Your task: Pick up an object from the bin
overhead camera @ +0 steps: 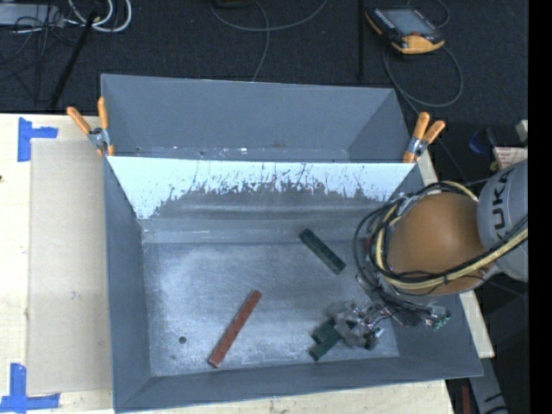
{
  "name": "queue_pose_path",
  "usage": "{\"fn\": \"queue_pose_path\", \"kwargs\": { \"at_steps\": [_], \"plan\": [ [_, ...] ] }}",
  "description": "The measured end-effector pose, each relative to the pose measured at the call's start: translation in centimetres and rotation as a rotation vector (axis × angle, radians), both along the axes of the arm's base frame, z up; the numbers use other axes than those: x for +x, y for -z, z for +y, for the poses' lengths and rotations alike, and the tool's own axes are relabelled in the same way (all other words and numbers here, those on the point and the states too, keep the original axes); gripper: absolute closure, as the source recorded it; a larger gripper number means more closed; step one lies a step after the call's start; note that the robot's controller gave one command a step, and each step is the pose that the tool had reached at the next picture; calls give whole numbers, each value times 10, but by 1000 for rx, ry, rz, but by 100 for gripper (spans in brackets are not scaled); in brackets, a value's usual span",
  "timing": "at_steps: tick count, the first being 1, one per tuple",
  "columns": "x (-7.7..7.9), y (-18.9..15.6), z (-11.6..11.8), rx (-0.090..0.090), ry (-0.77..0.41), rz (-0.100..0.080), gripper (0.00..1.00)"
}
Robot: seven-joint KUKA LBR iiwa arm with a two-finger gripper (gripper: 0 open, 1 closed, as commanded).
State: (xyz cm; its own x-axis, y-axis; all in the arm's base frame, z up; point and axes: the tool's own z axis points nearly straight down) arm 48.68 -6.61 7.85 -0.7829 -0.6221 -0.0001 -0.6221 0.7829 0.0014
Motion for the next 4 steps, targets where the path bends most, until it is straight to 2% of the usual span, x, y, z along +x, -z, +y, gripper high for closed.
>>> {"fn": "queue_pose_path", "kwargs": {
  "at_steps": [1, 2, 3, 4],
  "plan": [
    [0, 0, 0, 0, 0, -2, 0],
    [0, 0, 0, 0, 1, 0, 100],
    [1, 0, 0, 0, 1, -2, 0],
    [0, 0, 0, 0, 1, 0, 100]
  ]
}}
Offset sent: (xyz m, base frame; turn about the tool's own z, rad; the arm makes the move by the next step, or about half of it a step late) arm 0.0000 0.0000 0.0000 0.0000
